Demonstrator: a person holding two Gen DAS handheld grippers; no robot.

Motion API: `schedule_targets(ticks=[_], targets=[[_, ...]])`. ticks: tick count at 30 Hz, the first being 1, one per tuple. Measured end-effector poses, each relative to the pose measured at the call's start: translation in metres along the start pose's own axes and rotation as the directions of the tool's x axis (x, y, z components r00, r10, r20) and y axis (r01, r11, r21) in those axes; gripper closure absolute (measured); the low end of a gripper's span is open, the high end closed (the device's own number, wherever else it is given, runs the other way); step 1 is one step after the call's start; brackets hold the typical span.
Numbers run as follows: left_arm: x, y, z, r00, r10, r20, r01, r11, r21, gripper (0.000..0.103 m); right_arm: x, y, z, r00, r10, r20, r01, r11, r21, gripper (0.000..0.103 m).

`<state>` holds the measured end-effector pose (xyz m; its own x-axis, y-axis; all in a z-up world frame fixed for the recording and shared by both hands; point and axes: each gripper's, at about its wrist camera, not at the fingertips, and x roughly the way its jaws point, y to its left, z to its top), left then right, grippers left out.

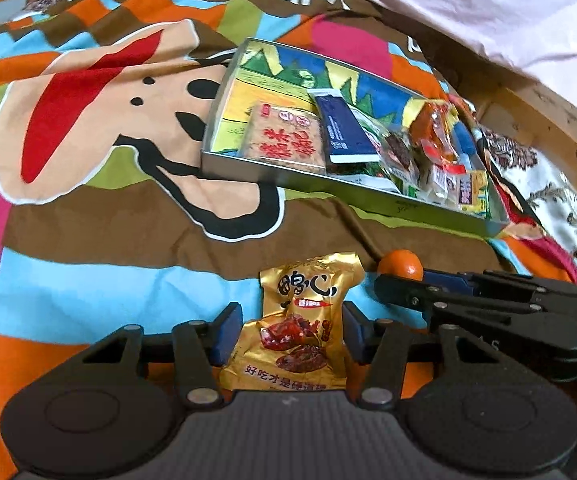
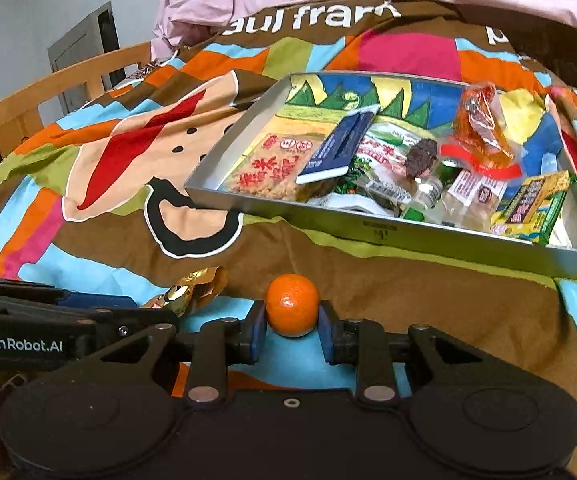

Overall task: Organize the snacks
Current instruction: 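Carry the gold pack and the orange up over the dinosaur tray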

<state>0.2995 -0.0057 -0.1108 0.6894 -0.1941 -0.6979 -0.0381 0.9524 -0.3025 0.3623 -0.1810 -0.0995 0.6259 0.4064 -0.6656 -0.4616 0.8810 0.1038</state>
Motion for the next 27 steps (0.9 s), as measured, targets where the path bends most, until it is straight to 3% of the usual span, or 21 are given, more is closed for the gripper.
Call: schedule_targets(ticks=[13, 27], targets=[[-0.007, 0.000, 0.000, 1.000, -0.004, 0.009, 0.004, 0.998, -0.057, 0.048, -0.003, 0.002, 0.001, 0.999, -0.010, 0.032, 0.010, 1.000, -0.015, 0.074], [-0.021, -0.009, 0.009, 0.995, -0.010, 0.101, 0.015, 0.998, -0.053, 0.048, -0.015, 0.000, 0.010, 0.994, -0.015, 0.108, 0.014, 1.000, 0.009, 0.074]])
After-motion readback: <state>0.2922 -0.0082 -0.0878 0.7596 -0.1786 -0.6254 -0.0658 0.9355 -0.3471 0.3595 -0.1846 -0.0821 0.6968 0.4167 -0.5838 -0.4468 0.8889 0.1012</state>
